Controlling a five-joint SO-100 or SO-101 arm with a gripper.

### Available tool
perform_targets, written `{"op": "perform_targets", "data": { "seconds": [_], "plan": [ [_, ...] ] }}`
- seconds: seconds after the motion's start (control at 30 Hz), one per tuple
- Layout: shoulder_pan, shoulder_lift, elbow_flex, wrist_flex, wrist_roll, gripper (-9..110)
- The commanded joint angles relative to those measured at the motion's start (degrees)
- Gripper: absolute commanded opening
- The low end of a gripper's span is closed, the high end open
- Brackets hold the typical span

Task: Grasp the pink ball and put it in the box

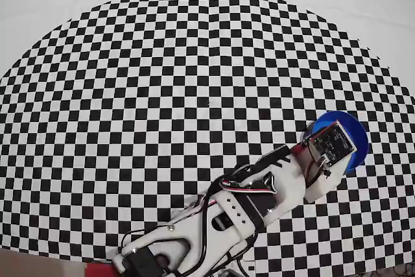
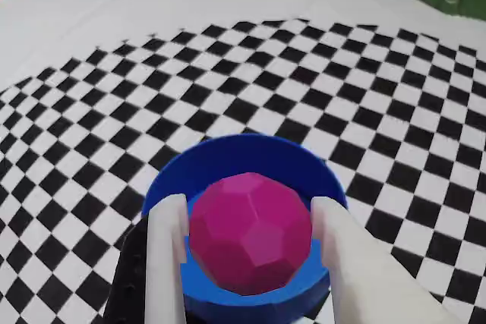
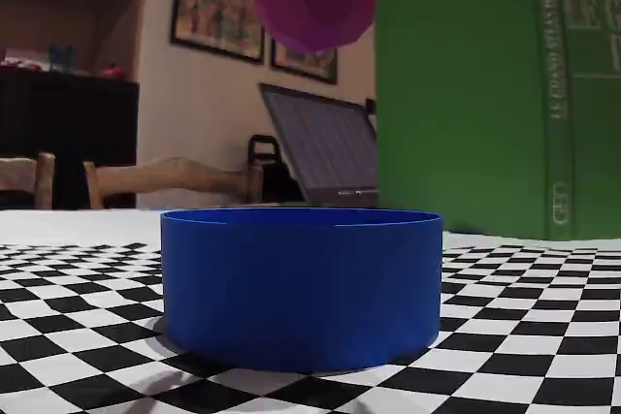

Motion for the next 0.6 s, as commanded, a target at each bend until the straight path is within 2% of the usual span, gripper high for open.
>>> {"op": "perform_targets", "data": {
  "seconds": [0.0,0.57],
  "plan": [
    [0.62,-0.97,-3.78,-0.97,-0.79,0],
    [-0.09,-10.46,-8.53,-3.78,-0.79,0]
  ]
}}
